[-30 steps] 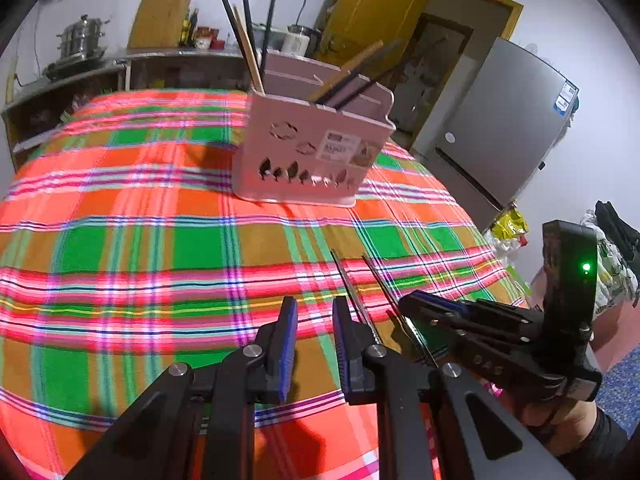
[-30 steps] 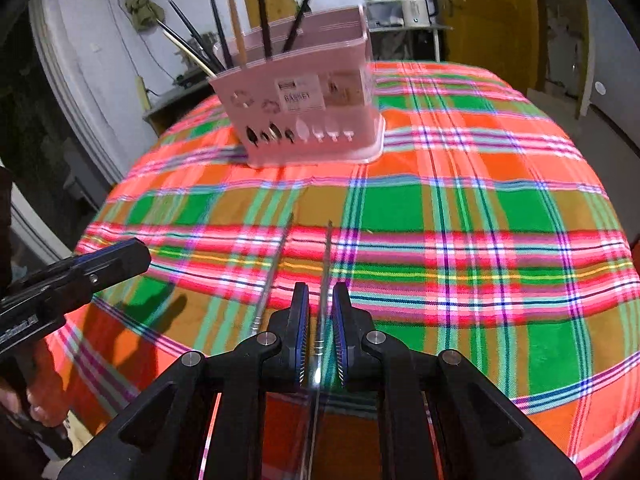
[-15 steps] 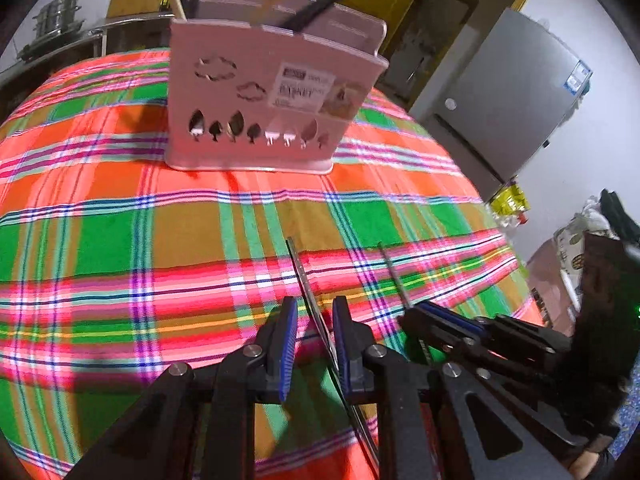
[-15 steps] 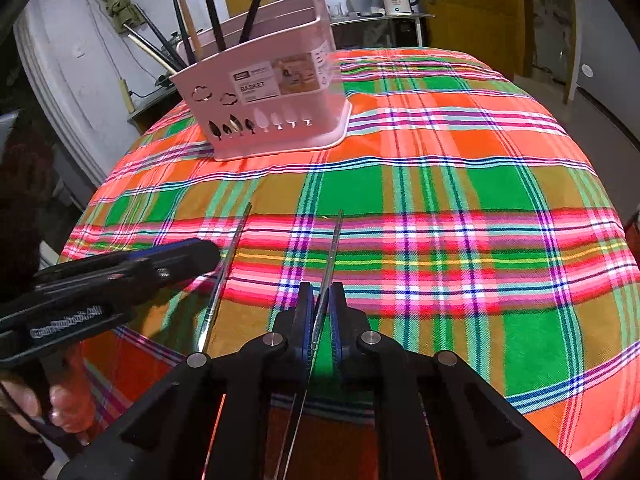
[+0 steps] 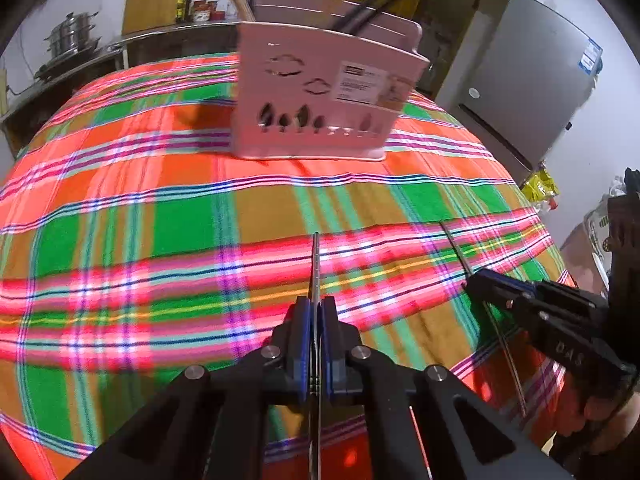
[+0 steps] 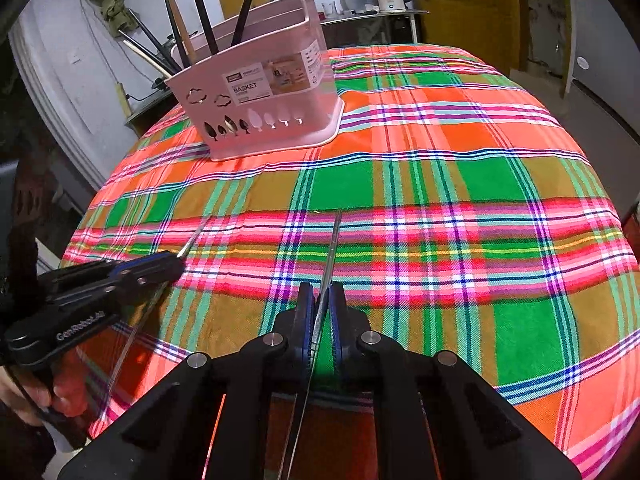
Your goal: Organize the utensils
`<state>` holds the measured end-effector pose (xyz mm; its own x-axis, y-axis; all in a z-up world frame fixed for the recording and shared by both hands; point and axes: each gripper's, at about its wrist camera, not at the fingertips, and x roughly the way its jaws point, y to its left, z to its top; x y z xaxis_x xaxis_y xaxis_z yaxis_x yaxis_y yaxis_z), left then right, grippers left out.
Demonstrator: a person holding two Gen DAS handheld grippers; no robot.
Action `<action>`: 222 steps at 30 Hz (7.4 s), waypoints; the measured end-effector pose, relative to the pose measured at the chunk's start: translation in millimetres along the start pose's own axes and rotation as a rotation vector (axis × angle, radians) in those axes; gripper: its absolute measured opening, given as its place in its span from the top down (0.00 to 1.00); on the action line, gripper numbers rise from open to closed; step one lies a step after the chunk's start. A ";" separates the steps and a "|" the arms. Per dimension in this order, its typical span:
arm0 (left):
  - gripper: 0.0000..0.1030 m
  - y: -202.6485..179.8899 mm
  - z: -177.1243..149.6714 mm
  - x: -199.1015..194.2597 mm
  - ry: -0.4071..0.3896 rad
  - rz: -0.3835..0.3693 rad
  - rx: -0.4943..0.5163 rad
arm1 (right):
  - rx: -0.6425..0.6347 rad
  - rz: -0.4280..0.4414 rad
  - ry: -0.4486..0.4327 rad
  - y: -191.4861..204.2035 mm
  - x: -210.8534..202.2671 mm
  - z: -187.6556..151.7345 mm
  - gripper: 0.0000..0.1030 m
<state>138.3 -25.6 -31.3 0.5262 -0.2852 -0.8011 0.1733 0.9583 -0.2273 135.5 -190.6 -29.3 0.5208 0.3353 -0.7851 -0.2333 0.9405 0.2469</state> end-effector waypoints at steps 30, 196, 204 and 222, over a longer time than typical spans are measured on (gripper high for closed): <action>0.96 -7.2 40.4 -5.4 0.027 -0.002 0.093 | -0.029 -0.006 -0.003 8.2 -3.9 38.4 0.95; 0.84 -16.4 3.3 -179.8 -0.449 0.084 0.055 | -0.157 -0.019 -0.441 88.6 -139.5 16.2 0.88; 0.84 -15.3 -28.8 -175.1 -0.463 0.110 0.048 | -0.157 -0.032 -0.430 87.0 -130.8 -17.1 0.88; 0.84 -10.6 -40.7 -161.5 -0.440 0.094 0.046 | -0.141 -0.039 -0.417 84.8 -126.5 -28.9 0.87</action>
<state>17.5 11.1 78.0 0.8438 -0.1874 -0.5030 0.1391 0.9814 -0.1322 26.1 -154.9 74.5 0.8116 0.3201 -0.4888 -0.3015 0.9460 0.1188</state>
